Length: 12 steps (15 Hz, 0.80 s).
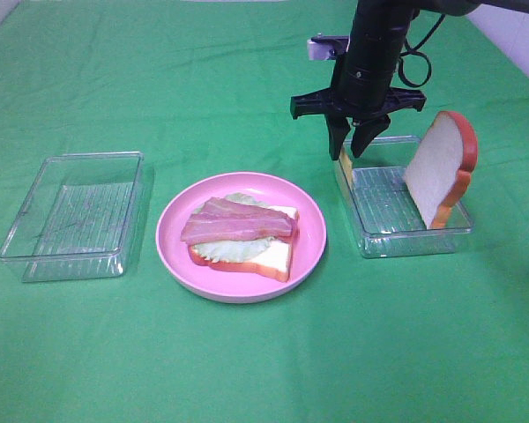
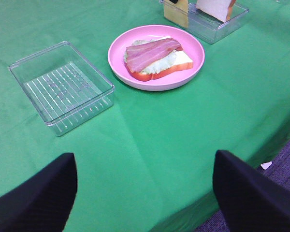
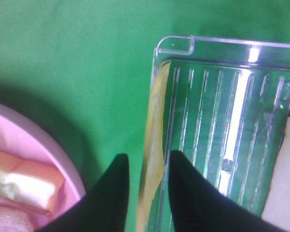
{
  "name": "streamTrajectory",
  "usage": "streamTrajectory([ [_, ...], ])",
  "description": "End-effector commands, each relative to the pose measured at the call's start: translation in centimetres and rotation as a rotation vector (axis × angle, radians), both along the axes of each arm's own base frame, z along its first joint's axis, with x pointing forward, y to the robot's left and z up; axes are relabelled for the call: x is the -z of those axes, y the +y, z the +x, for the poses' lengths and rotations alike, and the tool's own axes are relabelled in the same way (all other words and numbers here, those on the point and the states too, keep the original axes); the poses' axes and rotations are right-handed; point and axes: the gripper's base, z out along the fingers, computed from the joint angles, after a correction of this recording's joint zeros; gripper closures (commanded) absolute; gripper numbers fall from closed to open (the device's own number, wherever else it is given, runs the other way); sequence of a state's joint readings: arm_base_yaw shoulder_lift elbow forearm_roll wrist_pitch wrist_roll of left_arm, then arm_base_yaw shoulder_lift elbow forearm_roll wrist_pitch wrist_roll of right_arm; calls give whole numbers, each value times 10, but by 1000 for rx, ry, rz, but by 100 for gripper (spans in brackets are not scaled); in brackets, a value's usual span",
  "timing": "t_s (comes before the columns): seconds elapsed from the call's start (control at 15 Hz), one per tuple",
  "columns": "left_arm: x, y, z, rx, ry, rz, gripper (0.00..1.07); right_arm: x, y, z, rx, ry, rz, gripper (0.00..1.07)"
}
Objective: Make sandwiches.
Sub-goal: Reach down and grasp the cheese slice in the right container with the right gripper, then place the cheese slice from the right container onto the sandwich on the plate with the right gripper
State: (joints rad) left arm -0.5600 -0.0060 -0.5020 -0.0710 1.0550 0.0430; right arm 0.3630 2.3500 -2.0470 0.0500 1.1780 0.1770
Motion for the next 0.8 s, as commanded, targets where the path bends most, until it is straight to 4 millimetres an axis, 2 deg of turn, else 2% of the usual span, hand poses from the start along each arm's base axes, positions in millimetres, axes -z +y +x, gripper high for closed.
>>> streamTrajectory([
  [0.07, 0, 1, -2, 5, -18, -18, 32, 1, -3, 1, -13, 4, -15, 99],
  [0.2, 0, 1, -2, 5, -18, -18, 32, 1, -3, 0, -15, 9, -19, 107],
  [0.47, 0, 1, -2, 5, -18, -18, 32, -21, -4, -3, -18, -22, -8, 107],
  [0.8, 0, 1, -2, 5, -18, -18, 32, -73, 0, -17, -73, -58, 102, 107],
])
